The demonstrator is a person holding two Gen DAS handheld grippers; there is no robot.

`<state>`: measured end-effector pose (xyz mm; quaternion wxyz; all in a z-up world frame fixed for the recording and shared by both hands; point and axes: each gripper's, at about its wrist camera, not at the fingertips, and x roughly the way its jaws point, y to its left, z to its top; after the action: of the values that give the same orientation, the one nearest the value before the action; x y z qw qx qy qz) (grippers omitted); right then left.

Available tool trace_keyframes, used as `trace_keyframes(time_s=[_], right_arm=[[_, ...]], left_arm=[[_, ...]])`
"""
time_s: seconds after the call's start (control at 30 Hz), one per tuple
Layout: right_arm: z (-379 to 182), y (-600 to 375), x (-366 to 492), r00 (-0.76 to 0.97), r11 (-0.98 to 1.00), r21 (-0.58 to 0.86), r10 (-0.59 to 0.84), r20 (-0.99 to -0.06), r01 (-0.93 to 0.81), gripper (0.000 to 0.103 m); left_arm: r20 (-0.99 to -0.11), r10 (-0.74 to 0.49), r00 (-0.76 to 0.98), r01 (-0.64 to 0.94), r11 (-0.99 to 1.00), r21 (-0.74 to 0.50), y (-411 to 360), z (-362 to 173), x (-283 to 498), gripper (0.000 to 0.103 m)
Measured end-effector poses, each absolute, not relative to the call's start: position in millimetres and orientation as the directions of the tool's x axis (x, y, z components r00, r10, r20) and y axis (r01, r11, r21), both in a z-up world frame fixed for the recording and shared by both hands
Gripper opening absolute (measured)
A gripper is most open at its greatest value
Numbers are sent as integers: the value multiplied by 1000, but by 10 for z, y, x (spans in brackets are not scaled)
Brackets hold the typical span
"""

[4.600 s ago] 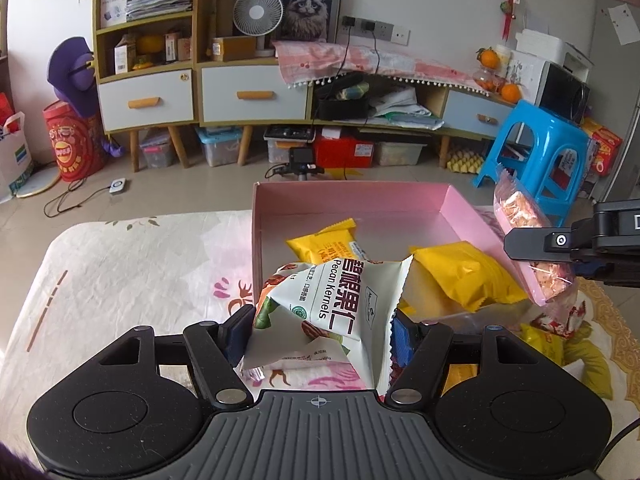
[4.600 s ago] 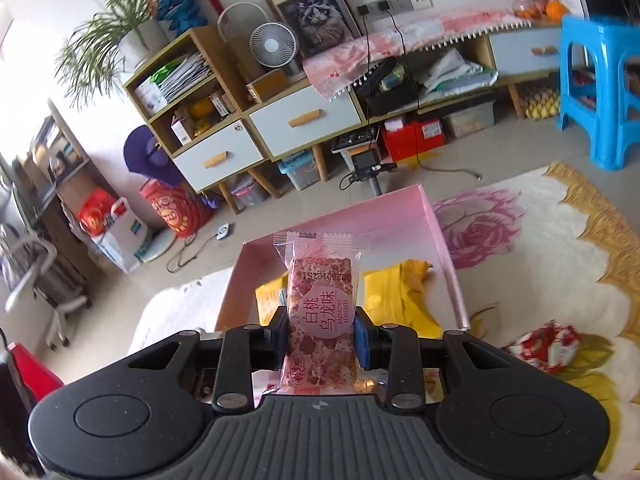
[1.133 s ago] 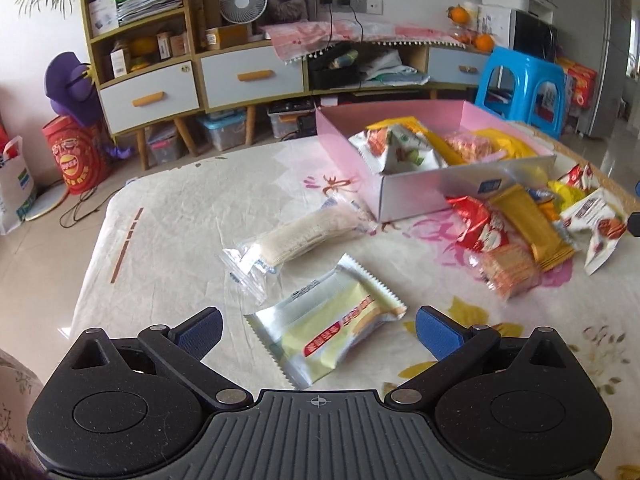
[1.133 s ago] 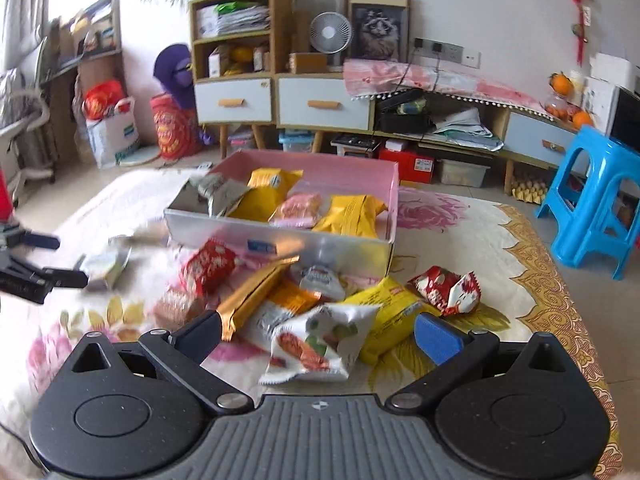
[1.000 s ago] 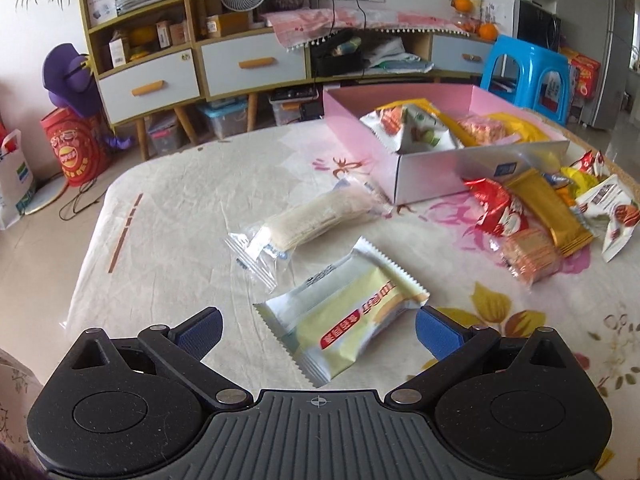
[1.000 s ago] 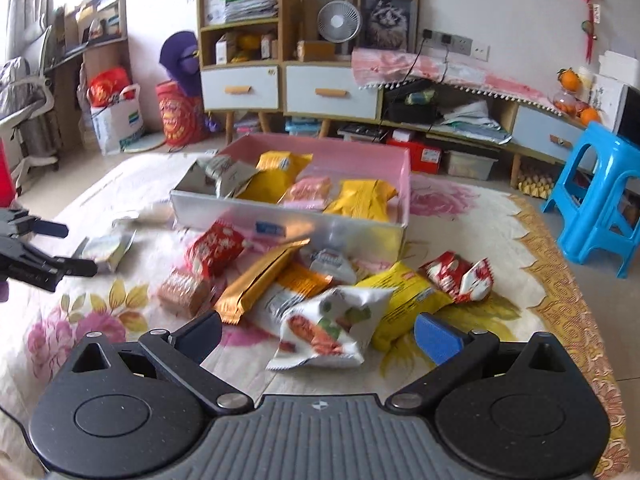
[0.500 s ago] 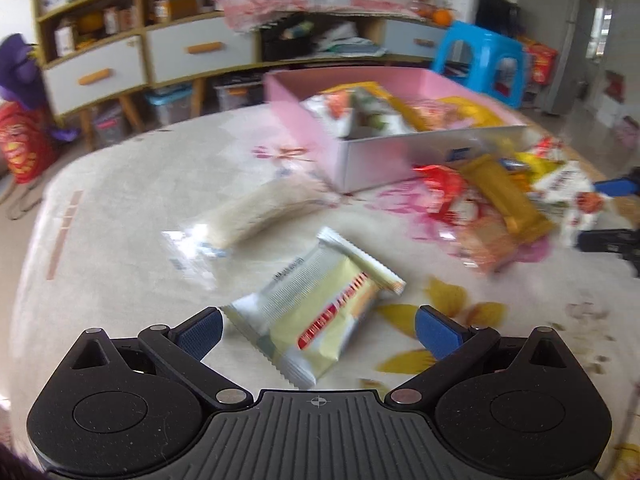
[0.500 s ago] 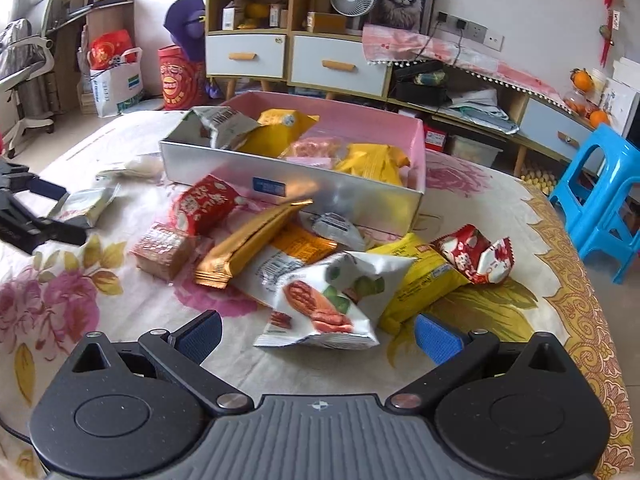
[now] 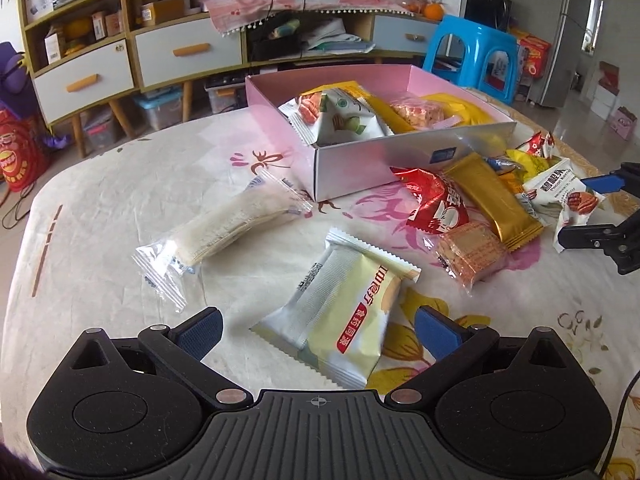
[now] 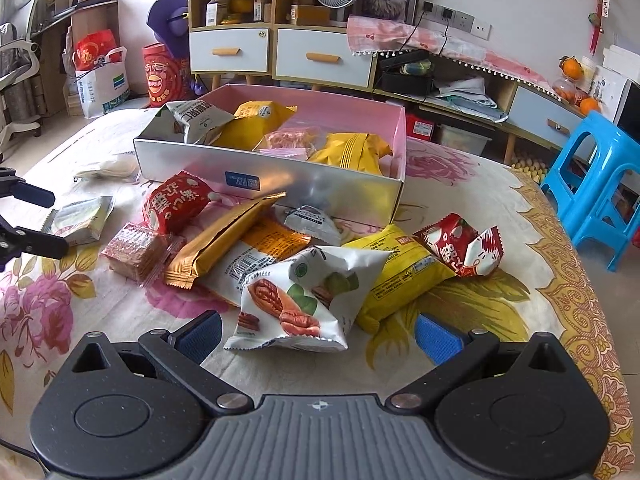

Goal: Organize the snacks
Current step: 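Grasp the silver cake packet with left tool while right grasps pecan-print bag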

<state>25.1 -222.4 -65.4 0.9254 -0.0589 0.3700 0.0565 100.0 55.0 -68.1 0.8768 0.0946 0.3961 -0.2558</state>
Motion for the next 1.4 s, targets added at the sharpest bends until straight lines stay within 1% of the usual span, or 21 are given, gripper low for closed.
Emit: trace_keyframes(time_s=[0.13,0.27,0.33,0.4,0.43,0.5,0.57,0.6,0.63,0.67,0.77,0.9,0.93,0.97,1.4], right_arm=[[-642,-2240,262,726,988,-53,72,-684,-148,95],[-625,-2280,304,730,990,-23,86,-678,-137,89],[-629,-2300,321,729,991,-9,90,-678,-131,84],[-639,-2315,340,724,992,-3,90,-684,-127,78],[-646,-2319,345,722,992,0,94,-685,-130,77],[-648,-2314,345,719,990,4,105,-687,-141,70],[-637,-2293,330,722,989,-2,108,-683,-150,69],[-630,-2281,324,725,988,-9,107,-681,-154,66],[-624,-2269,316,727,987,-15,107,-678,-159,63],[-618,-2256,310,728,986,-19,109,-677,-165,58],[-613,-2233,312,726,986,-23,108,-679,-168,55],[-595,-2224,327,722,986,-23,104,-684,-163,51],[-584,-2223,328,723,987,-23,103,-684,-162,50],[-570,-2226,325,723,986,-18,108,-682,-164,45],[-351,-2275,327,748,988,43,139,-649,-147,44]], left_arm=[[-746,-378,548,530,847,-40,458,-695,997,101],[-755,-364,545,533,846,-23,378,-717,977,96],[-754,-358,550,540,841,-5,353,-716,955,93],[-754,-360,550,543,840,-5,340,-703,945,88],[-753,-359,551,541,841,-4,336,-695,941,86],[-753,-355,555,537,844,-2,330,-681,937,77],[-751,-351,559,531,848,-1,321,-667,932,71],[-752,-349,559,530,848,0,311,-662,929,68],[-751,-349,561,531,847,3,301,-659,922,67],[-751,-346,563,532,847,8,289,-657,914,66],[-751,-343,564,536,844,17,263,-643,897,63],[-752,-337,567,533,846,23,249,-620,867,62],[-752,-337,567,533,846,22,250,-612,856,62],[-751,-340,567,532,847,18,253,-605,848,61],[-732,-372,572,512,858,-36,254,-456,836,59]])
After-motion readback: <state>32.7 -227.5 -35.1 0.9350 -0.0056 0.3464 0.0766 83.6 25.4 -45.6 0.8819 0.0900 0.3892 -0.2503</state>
